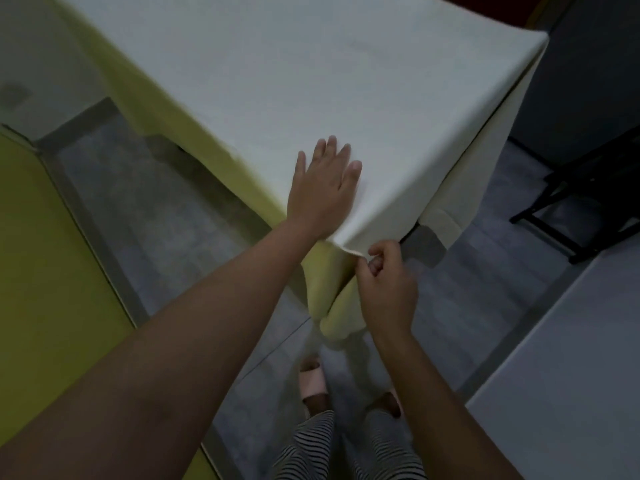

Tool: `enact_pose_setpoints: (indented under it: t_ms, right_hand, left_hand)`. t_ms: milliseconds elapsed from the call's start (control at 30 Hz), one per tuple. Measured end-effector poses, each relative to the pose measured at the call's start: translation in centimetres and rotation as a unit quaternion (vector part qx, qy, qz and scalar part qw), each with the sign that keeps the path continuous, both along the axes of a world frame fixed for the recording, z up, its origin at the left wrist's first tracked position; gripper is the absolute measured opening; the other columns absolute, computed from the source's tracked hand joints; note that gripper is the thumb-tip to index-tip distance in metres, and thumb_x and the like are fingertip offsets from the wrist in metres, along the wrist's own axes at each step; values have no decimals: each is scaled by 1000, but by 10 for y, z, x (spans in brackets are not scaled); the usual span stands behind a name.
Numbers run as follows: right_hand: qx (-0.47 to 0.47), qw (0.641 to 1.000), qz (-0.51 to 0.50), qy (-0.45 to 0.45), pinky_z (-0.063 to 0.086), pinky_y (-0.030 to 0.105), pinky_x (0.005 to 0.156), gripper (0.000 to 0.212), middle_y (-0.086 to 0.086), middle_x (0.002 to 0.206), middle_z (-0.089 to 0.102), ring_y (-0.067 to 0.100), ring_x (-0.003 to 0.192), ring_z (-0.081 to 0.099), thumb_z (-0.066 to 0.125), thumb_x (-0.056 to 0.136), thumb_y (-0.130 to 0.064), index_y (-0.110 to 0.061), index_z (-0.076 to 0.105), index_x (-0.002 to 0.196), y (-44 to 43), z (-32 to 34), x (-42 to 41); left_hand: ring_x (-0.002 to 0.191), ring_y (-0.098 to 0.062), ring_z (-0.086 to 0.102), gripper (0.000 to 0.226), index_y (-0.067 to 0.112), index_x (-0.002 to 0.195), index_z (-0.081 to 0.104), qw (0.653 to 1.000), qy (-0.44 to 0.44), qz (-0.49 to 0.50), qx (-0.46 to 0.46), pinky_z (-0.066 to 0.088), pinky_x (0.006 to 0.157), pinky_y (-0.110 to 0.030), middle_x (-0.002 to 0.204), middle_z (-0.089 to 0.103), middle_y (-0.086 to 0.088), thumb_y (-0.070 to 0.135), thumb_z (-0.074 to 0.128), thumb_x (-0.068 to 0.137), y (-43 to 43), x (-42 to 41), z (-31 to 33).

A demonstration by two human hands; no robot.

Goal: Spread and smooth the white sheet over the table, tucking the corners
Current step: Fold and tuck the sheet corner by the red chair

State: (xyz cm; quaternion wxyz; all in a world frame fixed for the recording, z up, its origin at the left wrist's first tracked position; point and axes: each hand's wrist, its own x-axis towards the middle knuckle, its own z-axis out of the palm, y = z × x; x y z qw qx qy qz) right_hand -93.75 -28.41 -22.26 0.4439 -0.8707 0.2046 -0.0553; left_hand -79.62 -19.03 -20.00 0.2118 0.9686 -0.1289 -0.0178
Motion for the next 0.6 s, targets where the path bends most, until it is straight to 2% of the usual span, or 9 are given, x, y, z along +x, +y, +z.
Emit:
enact_pose_setpoints:
  t_ms: [100,200,267,333,367,500,600]
  right_hand:
    - [49,995,-81,9,40,36,54,23,-5,62,50,17,58,51,58,86,-19,-23,39,75,20,-3,-6]
    - [77,992,-101,-25,34,26,59,25,-10,65,49,8,62,47,63,85,-19,-23,42,73,37,-6,-9]
    - [56,993,-85,-60,39,23,71,13,-9,79,57,8,78,53,67,84,-18,-18,55,84,45,-10,-11]
    - [13,995,-81,-57,46,36,86,21,1,96,65,19,93,60,68,84,-22,-10,61,99,51,-20,-12]
    - [3,995,-92,-42,45,41,90,26,3,100,66,22,97,60,68,84,-24,-10,61,104,53,-25,-12]
    - [28,990,-135,5,32,40,102,36,3,119,62,22,112,56,61,89,-29,-12,56,121,62,-39,-14]
    - [56,989,-131,-32,35,48,104,38,10,129,57,27,119,53,55,93,-24,-7,55,126,76,-38,-17]
  left_hand:
    - [148,-16,4,59,17,150,25,1000,0,4,4,-4,118,-39,160,14,-5,47,12,101,-1,0,0]
    - [148,-16,3,58,17,150,23,1000,6,3,14,-5,118,-39,160,13,-5,47,13,101,-1,0,3]
    - [148,-16,3,58,17,151,22,1000,7,-1,19,-5,117,-39,160,12,-5,47,13,101,-1,0,4]
    - [148,-15,3,59,17,150,23,1000,2,0,15,-5,117,-38,160,13,-4,48,14,101,-1,-1,3]
    - [148,-15,4,59,18,150,24,1000,-2,2,12,-5,117,-38,160,14,-4,49,14,101,-2,-2,2]
    - [148,-15,5,60,19,149,26,1000,-12,9,15,-3,118,-38,160,16,-4,50,14,100,-2,0,-2]
    - [148,-15,6,60,19,149,28,1000,-15,11,10,-3,118,-38,159,17,-4,51,16,99,-2,0,-3]
